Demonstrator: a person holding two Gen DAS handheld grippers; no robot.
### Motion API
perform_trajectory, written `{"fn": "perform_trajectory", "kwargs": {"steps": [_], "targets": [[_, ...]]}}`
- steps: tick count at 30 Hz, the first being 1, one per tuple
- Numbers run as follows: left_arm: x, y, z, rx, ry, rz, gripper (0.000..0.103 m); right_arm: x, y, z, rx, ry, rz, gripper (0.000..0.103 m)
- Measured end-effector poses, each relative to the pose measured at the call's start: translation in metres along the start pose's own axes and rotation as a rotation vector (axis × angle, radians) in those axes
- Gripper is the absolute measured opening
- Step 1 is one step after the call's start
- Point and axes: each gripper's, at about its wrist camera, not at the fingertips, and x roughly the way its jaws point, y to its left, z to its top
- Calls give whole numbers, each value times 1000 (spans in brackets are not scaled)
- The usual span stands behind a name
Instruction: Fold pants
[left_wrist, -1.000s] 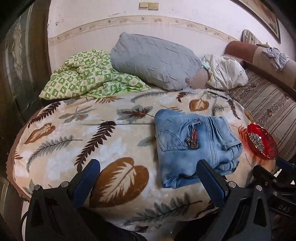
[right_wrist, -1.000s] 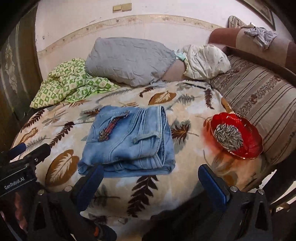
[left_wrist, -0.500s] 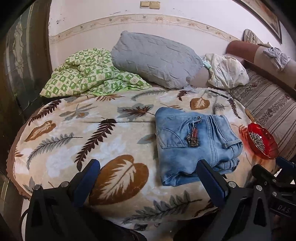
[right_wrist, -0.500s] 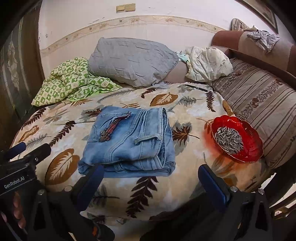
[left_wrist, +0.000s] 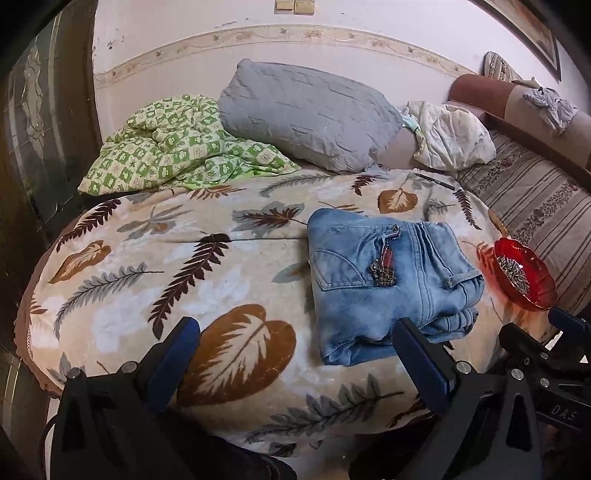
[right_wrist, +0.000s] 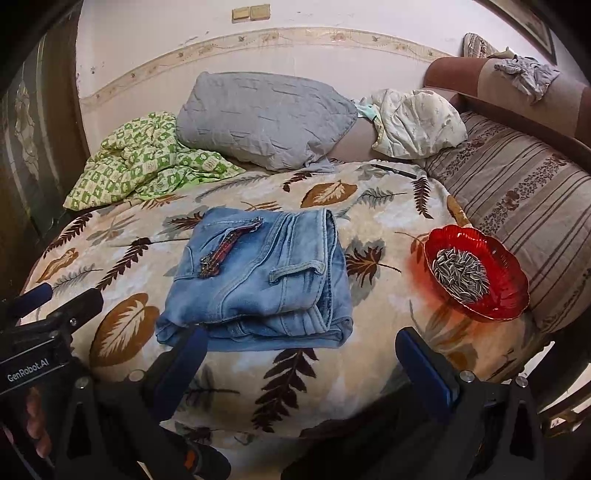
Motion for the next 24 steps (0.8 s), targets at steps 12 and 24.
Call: {"fn": "perform_trajectory", "kwargs": {"steps": [12,24], "targets": [[4,3,-2,-9,19,-5,103,3,2,-4,11,1,-8,103],[5,3,-3,-4,30,-10,103,5,3,-5,13,4,-11,103]]}}
